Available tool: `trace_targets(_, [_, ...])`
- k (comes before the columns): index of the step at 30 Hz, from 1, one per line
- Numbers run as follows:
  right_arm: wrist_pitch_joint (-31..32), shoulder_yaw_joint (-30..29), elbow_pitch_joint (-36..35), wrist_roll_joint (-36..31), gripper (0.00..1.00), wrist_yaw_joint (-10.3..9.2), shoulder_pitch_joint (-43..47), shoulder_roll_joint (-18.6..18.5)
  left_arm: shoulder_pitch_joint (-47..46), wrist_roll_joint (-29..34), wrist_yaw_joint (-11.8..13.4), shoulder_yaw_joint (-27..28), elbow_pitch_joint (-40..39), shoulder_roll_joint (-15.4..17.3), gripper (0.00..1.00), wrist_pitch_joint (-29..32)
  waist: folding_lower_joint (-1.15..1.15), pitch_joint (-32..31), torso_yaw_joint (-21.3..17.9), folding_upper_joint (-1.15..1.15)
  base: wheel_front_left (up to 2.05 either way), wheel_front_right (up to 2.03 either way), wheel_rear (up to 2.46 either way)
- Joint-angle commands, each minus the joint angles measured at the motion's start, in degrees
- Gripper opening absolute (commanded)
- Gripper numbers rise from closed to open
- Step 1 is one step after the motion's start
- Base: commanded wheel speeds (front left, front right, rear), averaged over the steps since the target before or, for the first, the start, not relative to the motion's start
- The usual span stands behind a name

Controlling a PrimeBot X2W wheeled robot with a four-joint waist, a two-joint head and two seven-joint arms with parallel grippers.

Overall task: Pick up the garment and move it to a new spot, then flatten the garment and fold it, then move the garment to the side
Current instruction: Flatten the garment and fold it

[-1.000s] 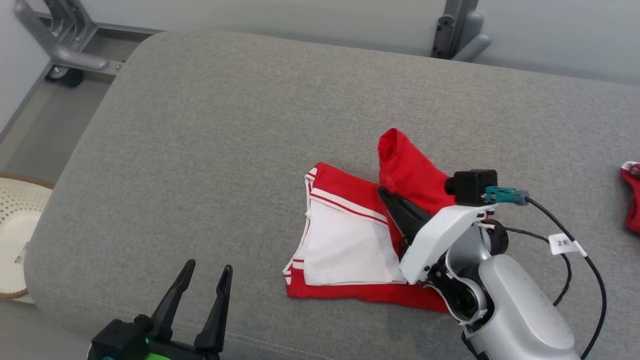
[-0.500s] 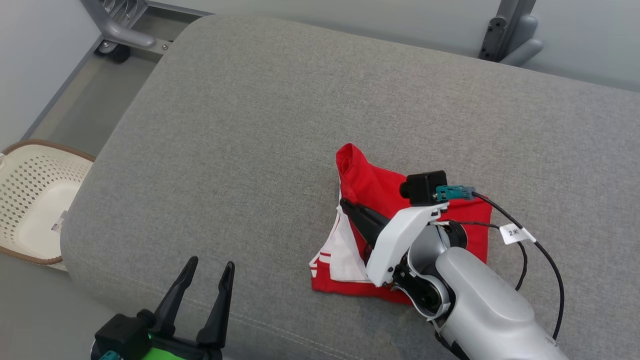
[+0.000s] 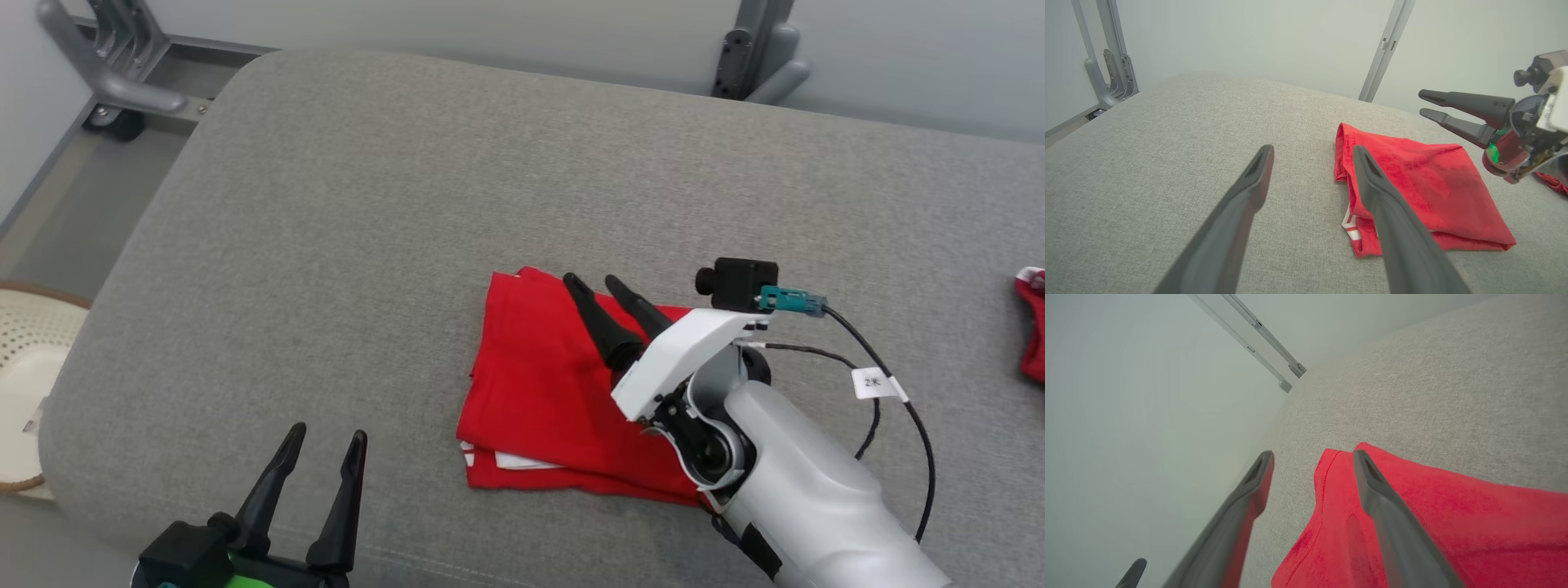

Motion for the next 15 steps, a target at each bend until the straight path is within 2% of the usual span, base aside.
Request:
trace_targets(1, [-0.92, -1.04, 0.3, -1.49, 1.0, 0.01, 0.06, -0.27, 0.78, 0.45, 0.03, 0.55, -0.24, -0.27, 1.0, -0.18, 0.0, -1.31, -3.55, 0.0, 0.0, 0.0, 0.0])
trace_targets(6, [-4.59, -5.64, -1.05, -11.52, 1.0, 0.01, 3.53, -0.83, 2.0, 0.35, 0.03, 2.86, -0.31, -1.03, 1.0, -0.18, 0.0, -2.53, -8.17, 0.0, 0.0, 0.0, 0.0])
trace_targets(15, [-10.3, -15.74, -9.42, -23.71, 1.0, 0.01, 16.55, -0.96, 3.48, 1.1, 0.03, 8.29, 0.54, -2.39, 1.0, -0.18, 0.0, -4.96, -13.93, 0.0, 0.0, 0.0, 0.0])
